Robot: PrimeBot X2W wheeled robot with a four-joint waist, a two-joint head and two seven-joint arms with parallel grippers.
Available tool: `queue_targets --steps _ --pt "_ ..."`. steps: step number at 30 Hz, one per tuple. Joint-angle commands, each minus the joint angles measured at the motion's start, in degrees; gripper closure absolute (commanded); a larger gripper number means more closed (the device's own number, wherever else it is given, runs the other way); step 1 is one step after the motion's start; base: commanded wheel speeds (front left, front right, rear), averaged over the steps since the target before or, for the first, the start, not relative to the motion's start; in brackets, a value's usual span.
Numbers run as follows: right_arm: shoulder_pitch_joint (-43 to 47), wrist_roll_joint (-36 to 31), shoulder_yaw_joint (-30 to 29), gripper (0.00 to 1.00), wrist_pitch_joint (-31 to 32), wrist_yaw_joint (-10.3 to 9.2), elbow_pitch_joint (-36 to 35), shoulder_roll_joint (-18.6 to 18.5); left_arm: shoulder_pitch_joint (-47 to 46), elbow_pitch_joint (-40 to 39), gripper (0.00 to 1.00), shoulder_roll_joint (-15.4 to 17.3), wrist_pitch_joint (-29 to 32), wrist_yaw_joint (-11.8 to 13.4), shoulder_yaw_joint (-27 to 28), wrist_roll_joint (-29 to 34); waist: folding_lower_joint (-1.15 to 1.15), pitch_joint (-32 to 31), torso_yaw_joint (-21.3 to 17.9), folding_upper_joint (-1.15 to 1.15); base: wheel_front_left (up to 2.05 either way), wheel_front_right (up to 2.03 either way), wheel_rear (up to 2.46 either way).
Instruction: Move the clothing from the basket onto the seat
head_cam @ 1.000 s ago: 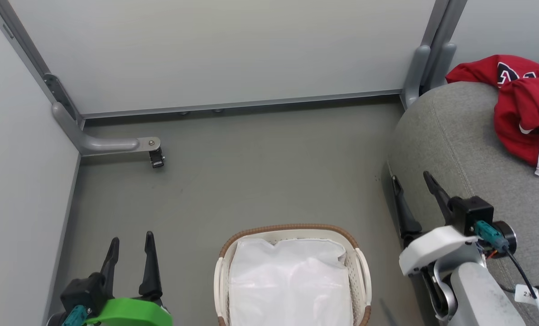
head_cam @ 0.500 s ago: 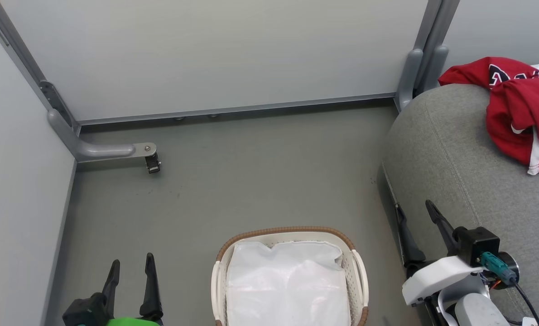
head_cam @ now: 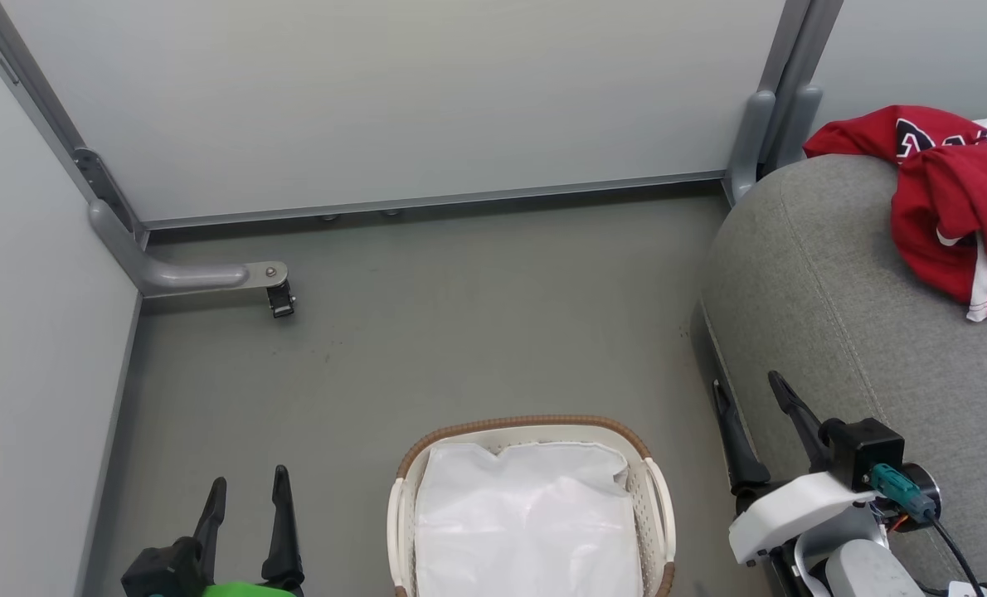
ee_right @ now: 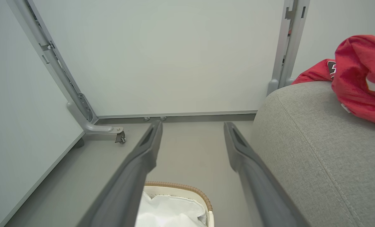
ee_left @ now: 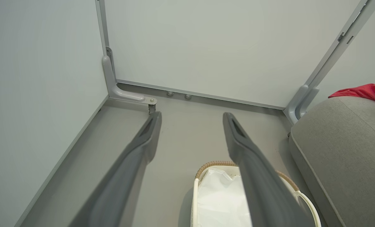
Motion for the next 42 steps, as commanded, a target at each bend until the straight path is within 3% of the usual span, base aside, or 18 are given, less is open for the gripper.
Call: queue_targets --steps 1,16,17,22,42 --pt "0.3 0.0 -0.1 0.00 -0.1 -0.08 0.1 -0.2 -0.1 0.1 0.00 0.0 0.0 0.1 0.0 -0.2 0.00 0.0 0.0 0.00 0.00 0.00 0.00" --pt "0.0 -0.3 0.3 0.00 -0.1 -0.08 0.7 -0.2 -0.3 -0.2 0.00 0.0 0.0 -0.3 -0.3 -0.8 0.00 -0.1 0.1 0.00 0.00 0.00 0.00" --pt "0.0 -0.1 0.3 1.00 0.0 0.00 0.6 0.0 0.0 -0.2 1.00 0.0 0.0 -0.1 -0.3 -0.6 0.00 -0.1 0.1 0.00 0.00 0.00 0.00" --pt "1.1 0.6 0.3 1.00 0.3 0.00 2.4 0.3 0.0 1.9 1.00 -0.1 0.2 -0.1 -0.3 -1.1 0.00 -0.1 0.1 0.00 0.00 0.00 0.00" --pt "1.1 21.1 -2.9 1.00 5.7 -0.01 0.5 0.1 -2.9 0.9 1.00 -0.1 5.7 -1.0 2.6 -19.8 0.00 -0.3 -0.3 0.00 0.00 0.00 0.00"
